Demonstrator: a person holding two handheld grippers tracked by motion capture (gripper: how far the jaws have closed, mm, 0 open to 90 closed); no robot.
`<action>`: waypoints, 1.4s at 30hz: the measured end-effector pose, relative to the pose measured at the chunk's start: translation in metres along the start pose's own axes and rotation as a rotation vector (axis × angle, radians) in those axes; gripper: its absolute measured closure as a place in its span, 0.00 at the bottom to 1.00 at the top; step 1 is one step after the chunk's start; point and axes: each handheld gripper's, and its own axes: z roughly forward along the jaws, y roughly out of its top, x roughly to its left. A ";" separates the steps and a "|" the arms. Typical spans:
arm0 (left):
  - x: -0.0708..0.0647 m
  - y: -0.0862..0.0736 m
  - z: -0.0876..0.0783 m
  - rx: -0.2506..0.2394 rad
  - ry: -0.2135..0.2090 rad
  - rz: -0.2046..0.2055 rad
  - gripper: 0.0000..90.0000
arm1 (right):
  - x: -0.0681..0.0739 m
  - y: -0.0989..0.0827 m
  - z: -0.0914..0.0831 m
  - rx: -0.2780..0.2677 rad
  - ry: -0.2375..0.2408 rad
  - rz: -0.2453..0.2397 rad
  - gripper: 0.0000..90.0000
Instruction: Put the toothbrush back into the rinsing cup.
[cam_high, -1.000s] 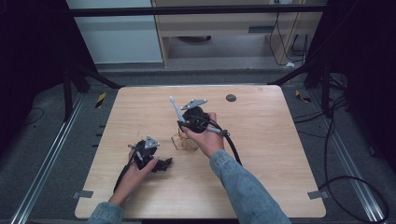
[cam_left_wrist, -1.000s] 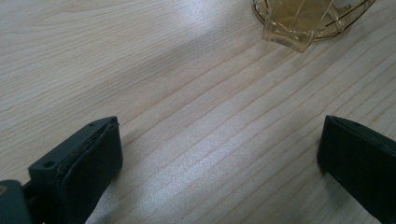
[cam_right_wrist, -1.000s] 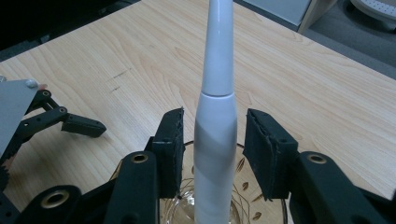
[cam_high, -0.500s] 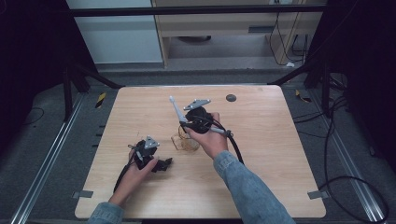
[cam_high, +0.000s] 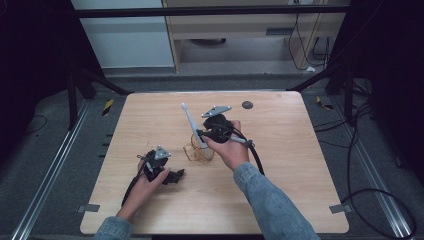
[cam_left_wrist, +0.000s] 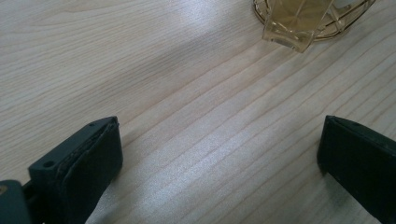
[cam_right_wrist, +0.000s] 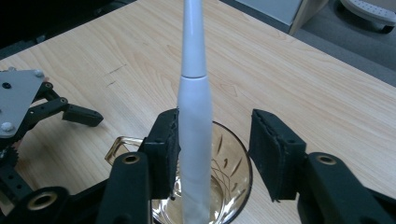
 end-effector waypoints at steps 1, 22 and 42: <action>0.000 0.000 0.000 0.000 0.000 0.001 0.00 | -0.001 0.000 -0.001 0.000 -0.002 0.005 0.55; 0.000 0.000 0.000 0.000 0.000 0.002 0.00 | -0.027 -0.008 -0.029 -0.041 -0.051 0.009 0.09; 0.000 0.000 0.000 0.001 0.001 0.004 0.00 | -0.055 -0.032 -0.052 -0.047 -0.127 -0.007 0.13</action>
